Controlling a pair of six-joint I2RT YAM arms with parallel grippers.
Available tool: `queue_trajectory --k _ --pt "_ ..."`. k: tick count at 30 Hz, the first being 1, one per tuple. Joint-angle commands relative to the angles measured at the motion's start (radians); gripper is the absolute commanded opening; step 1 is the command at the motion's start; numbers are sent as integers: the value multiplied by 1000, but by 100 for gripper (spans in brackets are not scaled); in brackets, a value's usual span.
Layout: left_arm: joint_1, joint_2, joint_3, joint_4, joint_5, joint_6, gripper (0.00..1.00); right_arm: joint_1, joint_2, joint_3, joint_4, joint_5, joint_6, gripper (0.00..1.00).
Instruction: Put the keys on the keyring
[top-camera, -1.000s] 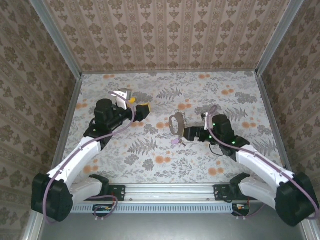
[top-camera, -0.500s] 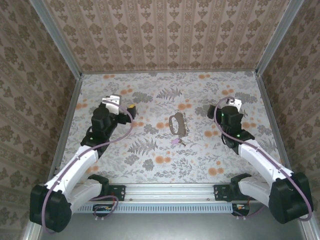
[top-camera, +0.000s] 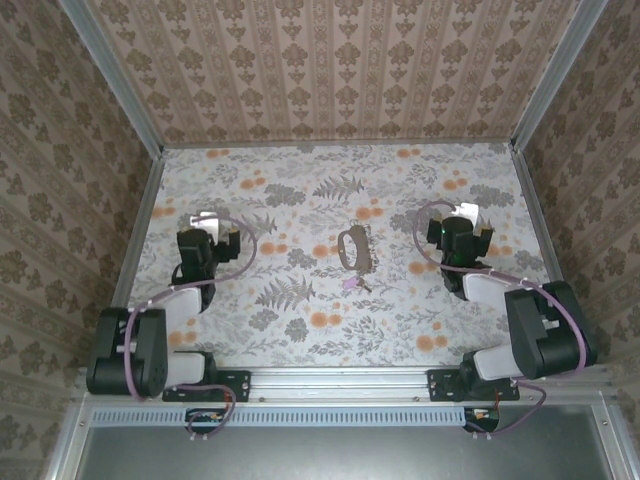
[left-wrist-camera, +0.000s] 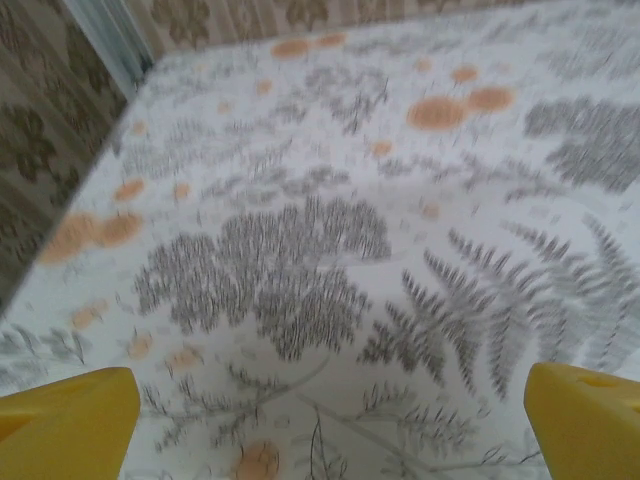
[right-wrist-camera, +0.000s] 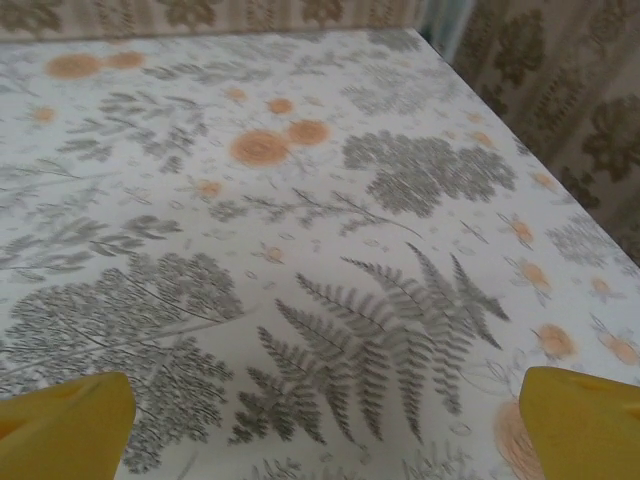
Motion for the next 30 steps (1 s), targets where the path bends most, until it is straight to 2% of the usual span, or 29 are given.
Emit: queue_trajectory --k 1,2,4,5,6,7,8,10,15,17,30 --pt "51 74 -52 307 70 1 100 -19 56 -86 316 -100 -78 100" --pt "68 97 -53 330 95 -10 100 -28 88 -114 433 -119 -89 100" --pt "97 144 -48 358 138 -33 100 -47 62 -94 332 -198 -78 100" --pt "108 165 -47 377 161 -36 100 -66 95 -107 377 -244 -72 100" --pt "110 196 -45 399 171 -39 100 -81 160 -123 498 -273 -71 100" --pt "112 219 -41 431 172 -32 100 -98 140 -116 469 -289 -55 100" --pt "117 211 -25 389 183 -37 100 -118 107 -84 338 -340 -41 100" --pt "126 211 27 289 222 -37 100 -137 138 -80 385 -416 -45 100" --pt "103 209 67 203 199 -12 100 -131 125 -75 348 -401 -46 100" --pt "100 212 66 211 194 -9 100 -113 122 -75 348 -347 -52 100" --pt "90 211 70 202 178 -4 100 -113 128 -56 320 -384 -65 100"
